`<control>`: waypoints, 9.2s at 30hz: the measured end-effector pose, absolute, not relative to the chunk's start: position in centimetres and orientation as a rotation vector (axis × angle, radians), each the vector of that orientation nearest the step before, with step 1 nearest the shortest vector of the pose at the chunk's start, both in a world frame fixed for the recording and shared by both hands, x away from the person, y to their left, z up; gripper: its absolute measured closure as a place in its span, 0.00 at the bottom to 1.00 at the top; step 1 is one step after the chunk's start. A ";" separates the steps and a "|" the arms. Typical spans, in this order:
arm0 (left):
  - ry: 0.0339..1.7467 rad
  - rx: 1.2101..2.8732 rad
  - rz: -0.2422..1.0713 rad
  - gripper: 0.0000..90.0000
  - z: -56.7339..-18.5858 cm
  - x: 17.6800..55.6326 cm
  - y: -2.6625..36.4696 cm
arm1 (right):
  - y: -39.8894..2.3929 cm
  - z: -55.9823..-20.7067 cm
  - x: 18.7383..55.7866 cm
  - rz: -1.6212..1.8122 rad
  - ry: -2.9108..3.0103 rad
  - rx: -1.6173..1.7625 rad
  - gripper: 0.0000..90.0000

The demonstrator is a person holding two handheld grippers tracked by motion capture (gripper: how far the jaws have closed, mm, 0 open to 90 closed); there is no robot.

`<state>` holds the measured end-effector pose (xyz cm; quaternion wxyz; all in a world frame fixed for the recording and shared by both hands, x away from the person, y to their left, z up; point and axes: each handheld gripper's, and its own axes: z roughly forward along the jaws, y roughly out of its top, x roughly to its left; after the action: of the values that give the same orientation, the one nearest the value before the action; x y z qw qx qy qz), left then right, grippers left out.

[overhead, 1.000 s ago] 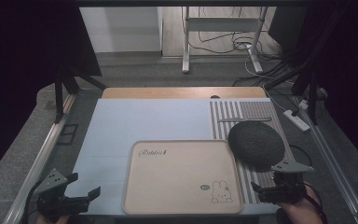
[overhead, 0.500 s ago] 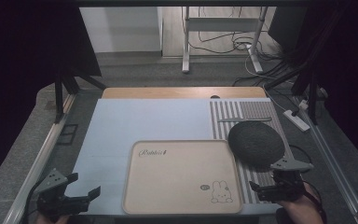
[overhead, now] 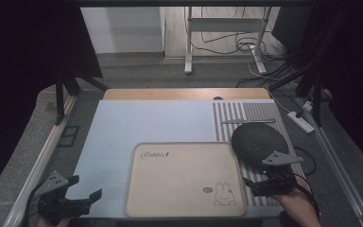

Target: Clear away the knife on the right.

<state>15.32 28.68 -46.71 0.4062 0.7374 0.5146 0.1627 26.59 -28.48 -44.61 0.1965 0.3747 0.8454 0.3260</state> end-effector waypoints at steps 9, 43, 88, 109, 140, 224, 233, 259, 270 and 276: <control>1.301 1.859 0.410 0.01 -46.7 15.3 28.7 | -27.9 -45.5 28.1 0.940 2.419 1.050 0.01; 1.301 1.858 0.407 0.01 -46.7 15.3 28.7 | -25.2 -46.4 35.2 0.856 2.453 1.130 0.01; 1.303 1.862 0.390 0.01 -46.8 15.5 28.7 | -23.2 -47.9 46.6 0.690 2.453 1.214 0.11; 1.305 1.859 0.384 0.01 -46.8 15.6 28.8 | -23.4 -47.5 50.3 0.747 2.593 1.191 1.00; 1.311 1.866 0.375 0.01 -46.8 15.6 28.8 | -26.5 -50.3 56.7 0.595 2.506 1.294 1.00; 1.311 1.880 0.384 0.01 -46.8 15.6 28.6 | -39.4 -47.2 55.4 0.574 2.297 1.609 0.89; 1.312 1.879 0.384 0.01 -46.8 15.6 28.6 | -39.6 -45.0 54.2 0.631 2.277 1.554 0.89; 1.309 1.885 0.387 0.01 -46.8 15.7 28.5 | -35.6 -42.3 50.1 0.729 2.386 1.424 0.90; 1.305 1.887 0.391 0.01 -46.8 15.6 28.5 | -30.2 -42.8 46.4 0.741 2.519 1.308 0.90; 1.305 1.888 0.393 0.01 -46.8 15.6 28.5 | -27.7 -43.1 44.0 0.745 2.592 1.226 0.90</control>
<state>15.61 28.49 -46.78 0.3955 0.7448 0.5146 0.1549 43.98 -27.69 -43.05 0.0896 0.4123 0.8713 0.2504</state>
